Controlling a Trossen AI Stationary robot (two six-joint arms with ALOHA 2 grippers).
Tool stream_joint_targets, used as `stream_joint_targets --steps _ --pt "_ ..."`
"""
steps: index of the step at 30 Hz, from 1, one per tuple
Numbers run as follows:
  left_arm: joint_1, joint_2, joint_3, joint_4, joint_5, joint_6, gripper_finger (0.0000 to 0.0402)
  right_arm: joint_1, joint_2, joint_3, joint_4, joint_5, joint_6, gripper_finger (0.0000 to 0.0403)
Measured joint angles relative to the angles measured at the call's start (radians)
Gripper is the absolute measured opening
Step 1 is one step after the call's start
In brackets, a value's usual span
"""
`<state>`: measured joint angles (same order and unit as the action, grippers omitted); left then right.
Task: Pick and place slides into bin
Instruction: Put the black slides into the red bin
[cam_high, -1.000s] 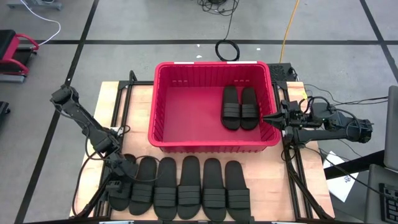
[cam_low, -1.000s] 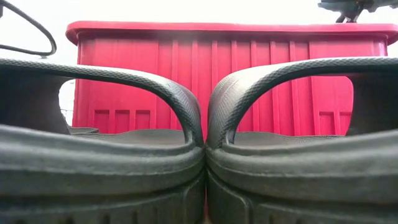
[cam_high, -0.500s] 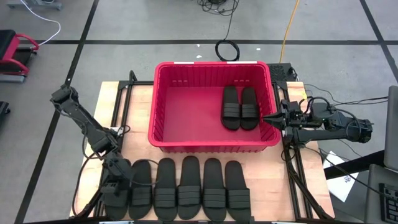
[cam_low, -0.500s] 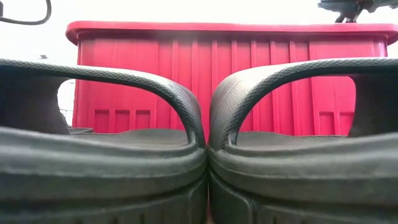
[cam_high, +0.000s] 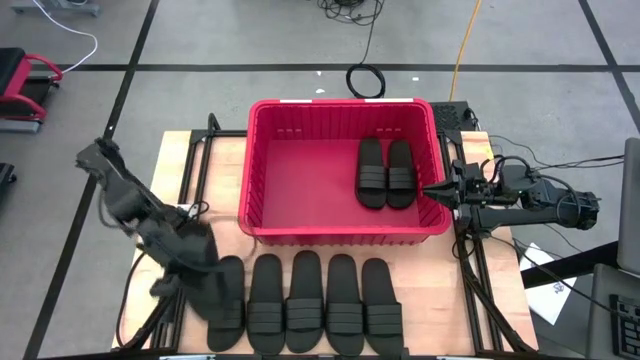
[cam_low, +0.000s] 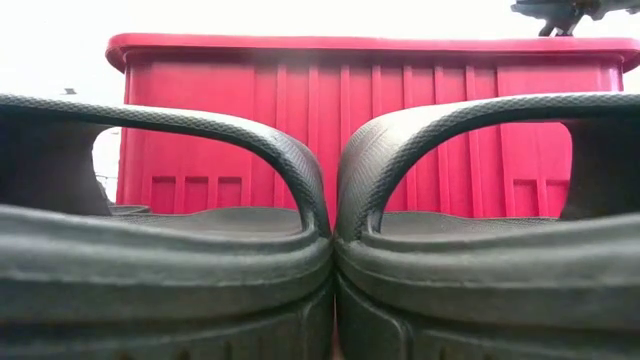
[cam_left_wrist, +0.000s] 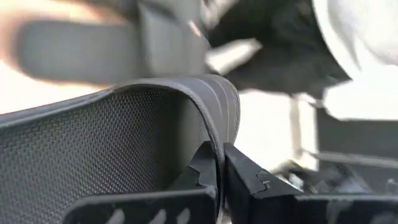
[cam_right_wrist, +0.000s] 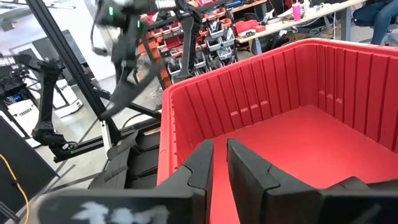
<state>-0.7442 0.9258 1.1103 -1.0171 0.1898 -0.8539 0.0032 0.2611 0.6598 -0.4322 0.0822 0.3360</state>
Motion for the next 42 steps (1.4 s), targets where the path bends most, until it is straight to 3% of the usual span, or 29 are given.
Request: stream_joint_targets --steps 5,11,15,23,28,33,42 --pt "0.192 0.1 0.327 -0.256 -0.203 0.285 0.0001 0.0 0.0 0.0 0.0 0.0 -0.031 0.0041" --pt "0.497 0.211 0.598 -0.225 -0.276 0.703 0.0001 0.0 0.0 0.0 0.0 0.0 -0.046 0.0041" --pt "0.713 0.301 0.712 -0.216 -0.174 0.948 0.0001 0.0 0.0 0.0 0.0 0.0 -0.046 0.0041" --pt "1.11 0.608 0.882 -0.435 0.125 1.33 0.0 0.0 0.0 0.0 0.001 0.0 -0.028 0.0041" --pt "1.199 0.797 0.925 -0.528 0.194 1.539 0.0 0.0 0.0 0.0 0.001 0.003 -0.04 0.0041" --pt "1.216 0.91 0.933 -0.543 0.22 1.643 0.0 0.0 0.0 0.0 0.001 0.03 -0.041 0.0041" --pt "1.224 0.997 0.933 -0.519 0.242 1.666 0.0 0.0 0.0 0.0 0.001 0.029 -0.035 0.0041"
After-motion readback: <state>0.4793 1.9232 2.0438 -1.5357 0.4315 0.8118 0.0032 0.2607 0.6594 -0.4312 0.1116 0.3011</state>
